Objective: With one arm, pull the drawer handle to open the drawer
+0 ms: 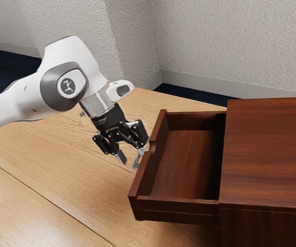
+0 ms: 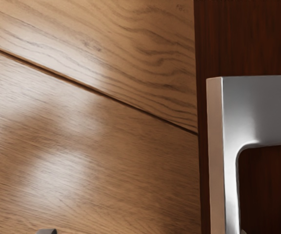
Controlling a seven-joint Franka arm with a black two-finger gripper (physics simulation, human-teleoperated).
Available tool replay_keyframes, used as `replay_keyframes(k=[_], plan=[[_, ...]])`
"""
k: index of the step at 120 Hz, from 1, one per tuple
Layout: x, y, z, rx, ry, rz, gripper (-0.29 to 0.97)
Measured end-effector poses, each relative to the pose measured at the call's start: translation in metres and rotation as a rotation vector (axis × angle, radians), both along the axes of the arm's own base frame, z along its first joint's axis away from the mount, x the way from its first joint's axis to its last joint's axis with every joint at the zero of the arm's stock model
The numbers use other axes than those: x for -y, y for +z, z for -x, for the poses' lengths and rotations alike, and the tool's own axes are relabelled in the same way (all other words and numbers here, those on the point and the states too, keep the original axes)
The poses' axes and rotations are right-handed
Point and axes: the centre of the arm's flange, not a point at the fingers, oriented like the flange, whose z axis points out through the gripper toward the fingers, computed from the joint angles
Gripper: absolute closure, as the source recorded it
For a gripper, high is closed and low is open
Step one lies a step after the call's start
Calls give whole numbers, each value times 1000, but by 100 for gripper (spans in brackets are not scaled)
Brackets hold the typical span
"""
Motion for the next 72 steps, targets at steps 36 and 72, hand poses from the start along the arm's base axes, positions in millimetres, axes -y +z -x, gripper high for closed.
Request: replay_keyframes(k=[36, 72], plan=[[-22, 4, 4, 13, 3, -7, 26], [-21, 5, 6, 14, -26, -9, 22]])
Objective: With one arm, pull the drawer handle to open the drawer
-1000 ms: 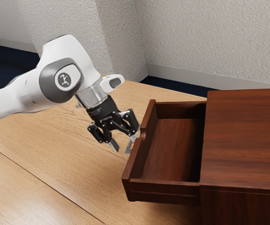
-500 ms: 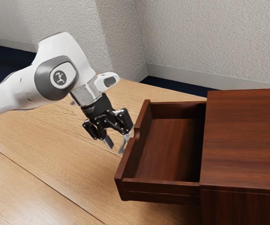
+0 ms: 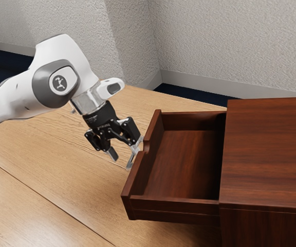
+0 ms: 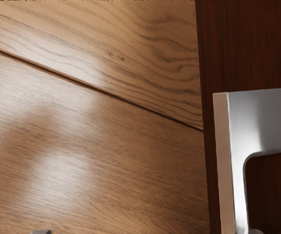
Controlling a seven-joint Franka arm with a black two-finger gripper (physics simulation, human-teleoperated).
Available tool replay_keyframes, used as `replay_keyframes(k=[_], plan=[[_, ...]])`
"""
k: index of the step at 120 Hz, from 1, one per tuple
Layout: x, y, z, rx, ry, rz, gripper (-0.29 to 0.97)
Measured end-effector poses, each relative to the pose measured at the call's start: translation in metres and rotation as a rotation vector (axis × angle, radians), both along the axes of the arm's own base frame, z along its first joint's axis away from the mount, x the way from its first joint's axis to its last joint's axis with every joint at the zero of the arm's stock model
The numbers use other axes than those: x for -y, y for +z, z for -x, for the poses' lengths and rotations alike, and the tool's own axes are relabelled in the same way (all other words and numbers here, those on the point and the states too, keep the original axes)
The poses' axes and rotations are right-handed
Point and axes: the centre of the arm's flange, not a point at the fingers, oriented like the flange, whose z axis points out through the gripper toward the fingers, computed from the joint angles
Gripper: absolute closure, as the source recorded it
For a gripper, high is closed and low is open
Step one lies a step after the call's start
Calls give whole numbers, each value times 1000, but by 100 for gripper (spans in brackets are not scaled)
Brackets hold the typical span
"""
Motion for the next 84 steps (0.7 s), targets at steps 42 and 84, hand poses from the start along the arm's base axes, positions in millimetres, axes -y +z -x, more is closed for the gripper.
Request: replay_keyframes(k=[42, 84], plan=[[-13, 10, 2, 24, 7, -6, 11], [-97, 185, 24, 236, 47, -194, 4]])
